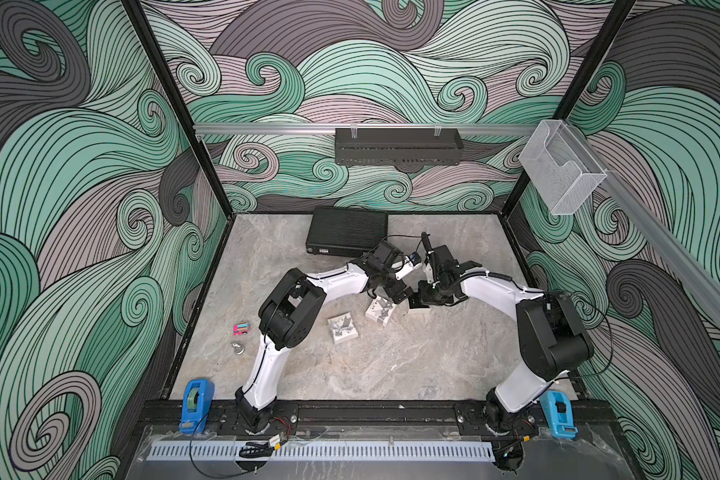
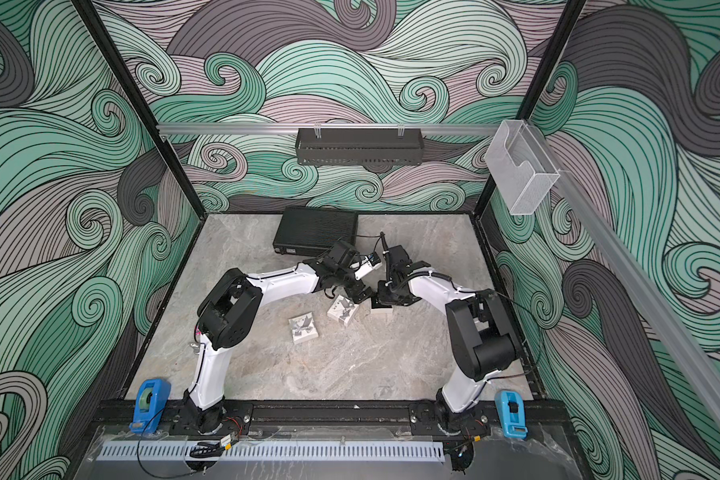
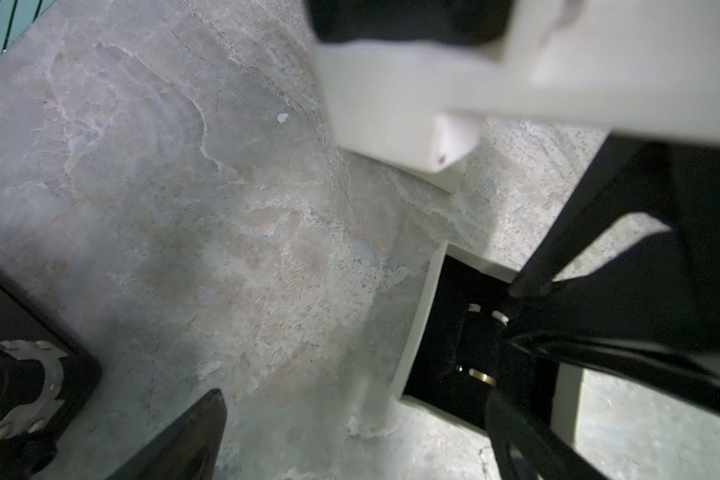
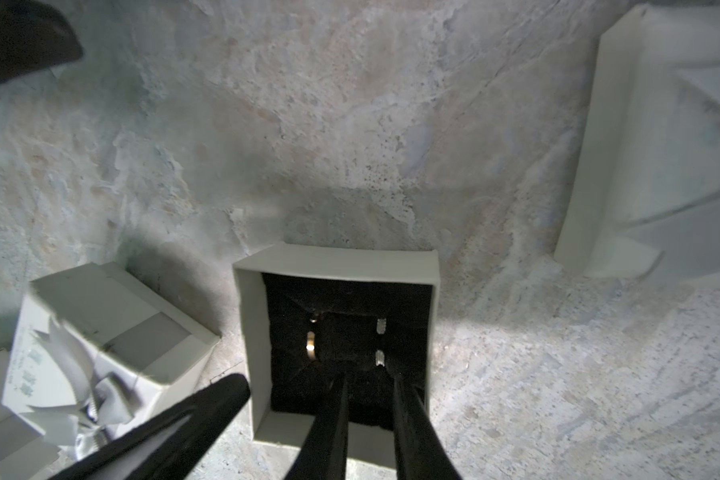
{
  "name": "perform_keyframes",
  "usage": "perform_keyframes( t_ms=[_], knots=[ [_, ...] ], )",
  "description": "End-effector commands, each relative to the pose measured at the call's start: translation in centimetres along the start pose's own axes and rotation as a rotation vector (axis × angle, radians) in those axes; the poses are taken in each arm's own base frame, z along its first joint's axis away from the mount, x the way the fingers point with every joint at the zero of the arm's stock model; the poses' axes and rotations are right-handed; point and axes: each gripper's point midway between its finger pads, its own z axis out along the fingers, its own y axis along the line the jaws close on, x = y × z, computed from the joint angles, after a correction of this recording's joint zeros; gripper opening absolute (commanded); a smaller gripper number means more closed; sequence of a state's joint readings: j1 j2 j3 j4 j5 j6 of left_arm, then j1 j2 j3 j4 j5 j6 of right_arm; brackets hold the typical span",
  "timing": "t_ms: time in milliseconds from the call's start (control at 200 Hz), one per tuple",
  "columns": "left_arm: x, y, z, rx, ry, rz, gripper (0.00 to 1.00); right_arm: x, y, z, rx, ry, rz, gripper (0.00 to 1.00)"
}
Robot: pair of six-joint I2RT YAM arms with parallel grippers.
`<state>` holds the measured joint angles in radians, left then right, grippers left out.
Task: Take the rings out of the lift-off lid box
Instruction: Take out the ring from the jewelry box.
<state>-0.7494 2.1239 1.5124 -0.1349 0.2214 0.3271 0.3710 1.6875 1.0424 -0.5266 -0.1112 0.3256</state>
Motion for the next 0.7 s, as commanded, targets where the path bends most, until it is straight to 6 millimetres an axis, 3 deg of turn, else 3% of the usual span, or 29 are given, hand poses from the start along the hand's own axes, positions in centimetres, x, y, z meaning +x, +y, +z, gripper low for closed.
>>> perform_keyframes(
  t_ms=[0, 696],
  knots=[
    [-0.7, -0.6, 0.8, 0.027, -0.01, -0.002, 0.99, -0.8, -0.3, -0.1, 0.02, -0.021, -0.006, 0.22],
    [0.0, -0.6, 2.6, 0.044, 0.012, -0.033, 0.99, -0.8, 0.1, 1.1, 0.002, -0.008, 0.004, 0.18]
  ],
)
